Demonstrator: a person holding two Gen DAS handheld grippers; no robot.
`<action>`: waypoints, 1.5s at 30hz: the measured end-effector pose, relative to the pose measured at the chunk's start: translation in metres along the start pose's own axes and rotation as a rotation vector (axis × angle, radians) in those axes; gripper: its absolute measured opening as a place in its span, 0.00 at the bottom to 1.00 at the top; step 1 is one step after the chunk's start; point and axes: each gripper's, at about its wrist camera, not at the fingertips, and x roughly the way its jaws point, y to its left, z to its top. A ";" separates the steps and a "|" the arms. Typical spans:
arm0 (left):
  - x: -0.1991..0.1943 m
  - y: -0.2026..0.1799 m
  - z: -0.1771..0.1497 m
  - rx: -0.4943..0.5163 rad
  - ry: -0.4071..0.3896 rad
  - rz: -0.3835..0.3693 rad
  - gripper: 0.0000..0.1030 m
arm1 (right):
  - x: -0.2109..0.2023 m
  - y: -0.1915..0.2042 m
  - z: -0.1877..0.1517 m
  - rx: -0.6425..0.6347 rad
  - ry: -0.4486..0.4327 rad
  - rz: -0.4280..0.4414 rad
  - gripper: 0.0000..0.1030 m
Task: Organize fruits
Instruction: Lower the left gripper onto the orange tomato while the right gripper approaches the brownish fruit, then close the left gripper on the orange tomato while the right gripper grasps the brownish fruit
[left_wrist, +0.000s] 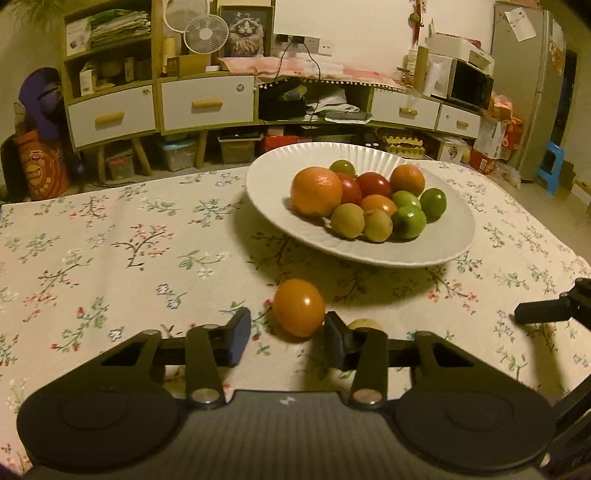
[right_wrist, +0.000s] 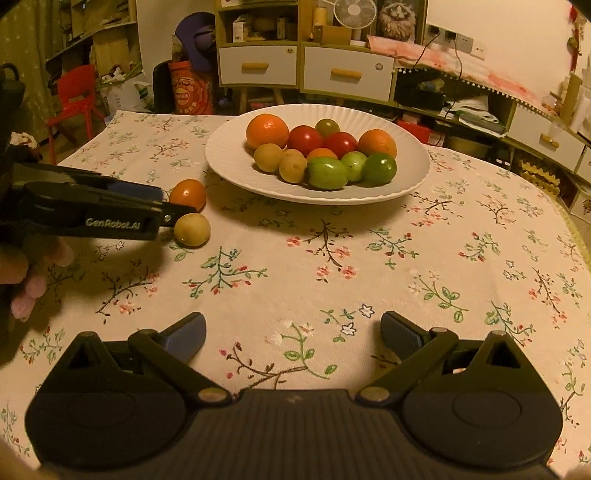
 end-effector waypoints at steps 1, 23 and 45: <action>0.000 0.000 0.000 -0.001 0.002 -0.004 0.34 | 0.000 0.001 0.000 -0.001 0.000 0.001 0.98; -0.040 0.012 -0.013 -0.012 0.120 0.044 0.33 | 0.014 0.027 0.014 -0.063 0.002 0.048 0.88; -0.051 0.030 -0.032 -0.040 0.093 0.024 0.33 | 0.031 0.051 0.034 -0.114 -0.066 0.059 0.52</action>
